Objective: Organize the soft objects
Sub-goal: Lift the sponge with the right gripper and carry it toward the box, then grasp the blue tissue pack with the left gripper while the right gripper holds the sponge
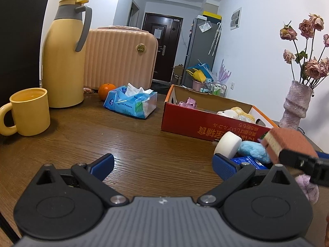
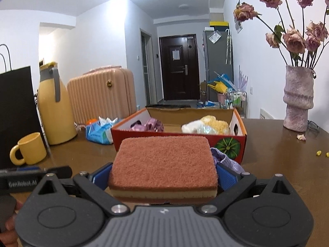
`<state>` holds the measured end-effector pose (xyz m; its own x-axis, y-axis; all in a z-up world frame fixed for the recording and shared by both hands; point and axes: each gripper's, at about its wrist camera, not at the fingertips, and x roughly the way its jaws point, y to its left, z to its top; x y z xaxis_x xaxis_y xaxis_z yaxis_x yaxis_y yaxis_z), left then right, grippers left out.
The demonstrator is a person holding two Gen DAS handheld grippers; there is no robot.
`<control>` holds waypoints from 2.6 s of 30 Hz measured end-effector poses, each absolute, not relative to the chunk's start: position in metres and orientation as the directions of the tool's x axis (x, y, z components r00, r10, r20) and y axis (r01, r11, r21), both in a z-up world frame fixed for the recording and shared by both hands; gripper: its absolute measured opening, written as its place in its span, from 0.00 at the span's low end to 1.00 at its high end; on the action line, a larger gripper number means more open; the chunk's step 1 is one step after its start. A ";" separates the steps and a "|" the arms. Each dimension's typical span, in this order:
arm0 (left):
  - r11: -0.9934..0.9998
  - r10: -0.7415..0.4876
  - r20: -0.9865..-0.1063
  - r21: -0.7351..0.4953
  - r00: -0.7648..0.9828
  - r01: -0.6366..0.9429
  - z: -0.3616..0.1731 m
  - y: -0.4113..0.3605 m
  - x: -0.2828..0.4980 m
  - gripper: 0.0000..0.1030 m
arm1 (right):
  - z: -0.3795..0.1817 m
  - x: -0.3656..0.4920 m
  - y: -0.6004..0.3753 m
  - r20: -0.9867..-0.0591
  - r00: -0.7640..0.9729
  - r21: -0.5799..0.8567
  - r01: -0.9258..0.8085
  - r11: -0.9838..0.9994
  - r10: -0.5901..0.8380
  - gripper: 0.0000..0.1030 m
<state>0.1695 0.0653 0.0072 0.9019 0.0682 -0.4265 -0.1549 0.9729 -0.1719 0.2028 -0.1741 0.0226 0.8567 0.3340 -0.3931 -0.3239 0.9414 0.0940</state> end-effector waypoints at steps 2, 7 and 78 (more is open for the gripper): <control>0.973 0.068 -0.427 -0.172 0.902 -0.155 0.007 0.065 0.170 1.00 | 0.026 0.205 -0.174 -0.384 0.861 0.097 -0.323 0.941 0.335 0.98; 0.973 0.068 -0.426 -0.173 0.902 -0.155 0.007 0.065 0.170 1.00 | 0.033 0.208 -0.177 -0.358 0.876 0.086 -0.313 0.946 0.322 0.98; 0.989 0.095 -0.635 -0.027 0.766 -0.145 -0.037 -0.104 0.302 0.81 | 0.008 0.260 -0.324 -0.385 0.917 0.043 -0.098 0.994 0.107 0.99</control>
